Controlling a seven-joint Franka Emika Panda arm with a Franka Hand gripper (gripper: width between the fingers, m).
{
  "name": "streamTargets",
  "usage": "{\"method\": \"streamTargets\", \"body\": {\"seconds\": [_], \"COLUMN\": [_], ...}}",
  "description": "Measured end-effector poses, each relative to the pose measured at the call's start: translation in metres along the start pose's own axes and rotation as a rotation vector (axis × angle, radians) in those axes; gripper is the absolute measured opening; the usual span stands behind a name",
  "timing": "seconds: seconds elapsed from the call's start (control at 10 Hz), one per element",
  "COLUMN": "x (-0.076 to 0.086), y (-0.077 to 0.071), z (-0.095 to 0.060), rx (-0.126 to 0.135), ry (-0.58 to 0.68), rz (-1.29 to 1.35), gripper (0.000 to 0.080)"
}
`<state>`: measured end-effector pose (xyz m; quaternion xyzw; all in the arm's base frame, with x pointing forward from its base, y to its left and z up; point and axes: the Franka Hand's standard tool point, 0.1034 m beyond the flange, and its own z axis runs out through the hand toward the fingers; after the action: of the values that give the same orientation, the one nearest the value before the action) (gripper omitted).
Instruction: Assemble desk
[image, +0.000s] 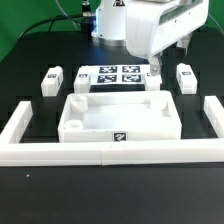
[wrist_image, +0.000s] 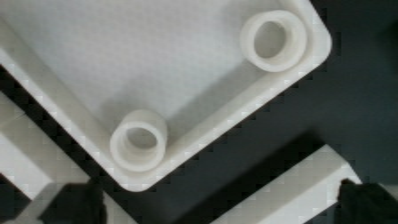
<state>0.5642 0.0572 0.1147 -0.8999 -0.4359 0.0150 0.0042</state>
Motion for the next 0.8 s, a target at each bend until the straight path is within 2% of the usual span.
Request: {"method": "streamTargets", "body": {"seconds": [0.7, 0.8], "x": [-0.001, -0.011], "y": [0.0, -0.002], "z": [0.001, 0.003], "rx": [-0.002, -0.012], "ry": [0.0, 0.005], "rz": [-0.046, -0.131], "gripper": [0.0649, 0.0649]}}
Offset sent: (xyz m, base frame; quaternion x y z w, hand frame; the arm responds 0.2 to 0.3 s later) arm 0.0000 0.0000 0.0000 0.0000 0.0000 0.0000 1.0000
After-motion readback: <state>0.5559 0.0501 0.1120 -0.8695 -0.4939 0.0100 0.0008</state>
